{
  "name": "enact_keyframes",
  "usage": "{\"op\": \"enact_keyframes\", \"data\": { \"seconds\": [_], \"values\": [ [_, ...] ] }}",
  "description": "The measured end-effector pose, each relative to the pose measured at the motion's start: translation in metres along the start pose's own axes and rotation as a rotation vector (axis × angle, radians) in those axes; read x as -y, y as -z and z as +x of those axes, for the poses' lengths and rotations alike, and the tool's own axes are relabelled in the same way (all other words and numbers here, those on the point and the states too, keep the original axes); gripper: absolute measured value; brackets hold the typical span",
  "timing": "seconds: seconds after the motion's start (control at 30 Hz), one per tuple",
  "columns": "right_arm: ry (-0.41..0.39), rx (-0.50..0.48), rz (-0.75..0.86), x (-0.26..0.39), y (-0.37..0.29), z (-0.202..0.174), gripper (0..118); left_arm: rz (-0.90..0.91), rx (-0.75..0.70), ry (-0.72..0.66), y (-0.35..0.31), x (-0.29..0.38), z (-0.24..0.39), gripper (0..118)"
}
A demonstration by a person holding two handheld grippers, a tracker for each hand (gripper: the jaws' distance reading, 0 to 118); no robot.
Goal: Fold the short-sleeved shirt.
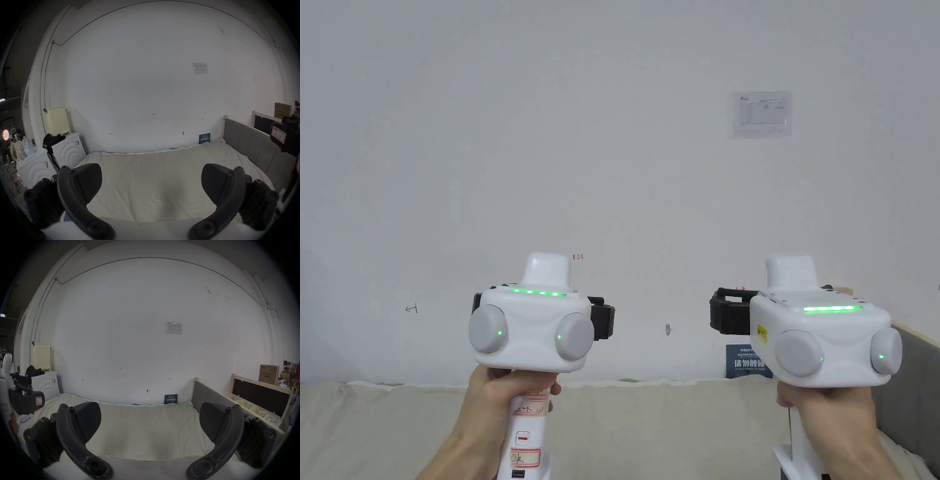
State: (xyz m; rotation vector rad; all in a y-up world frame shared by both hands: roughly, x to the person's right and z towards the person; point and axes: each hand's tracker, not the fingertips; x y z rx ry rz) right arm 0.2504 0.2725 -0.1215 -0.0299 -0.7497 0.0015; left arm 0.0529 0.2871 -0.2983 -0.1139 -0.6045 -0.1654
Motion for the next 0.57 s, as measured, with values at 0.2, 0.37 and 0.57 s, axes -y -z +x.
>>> {"op": "enact_keyframes", "data": {
  "seconds": [0.2,0.37,0.57],
  "values": [
    [-0.002,-0.008,-0.014,0.000,-0.001,-0.001,118,0.028,-0.002,-0.027,-0.005,-0.008,-0.008,118],
    [0.024,-0.012,-0.021,0.000,-0.002,-0.002,118,0.026,0.007,-0.043,-0.006,-0.011,-0.013,118],
    [0.012,-0.015,-0.019,0.001,-0.003,-0.006,118,0.023,0.017,-0.081,-0.008,-0.016,-0.021,118]
  ]
}}
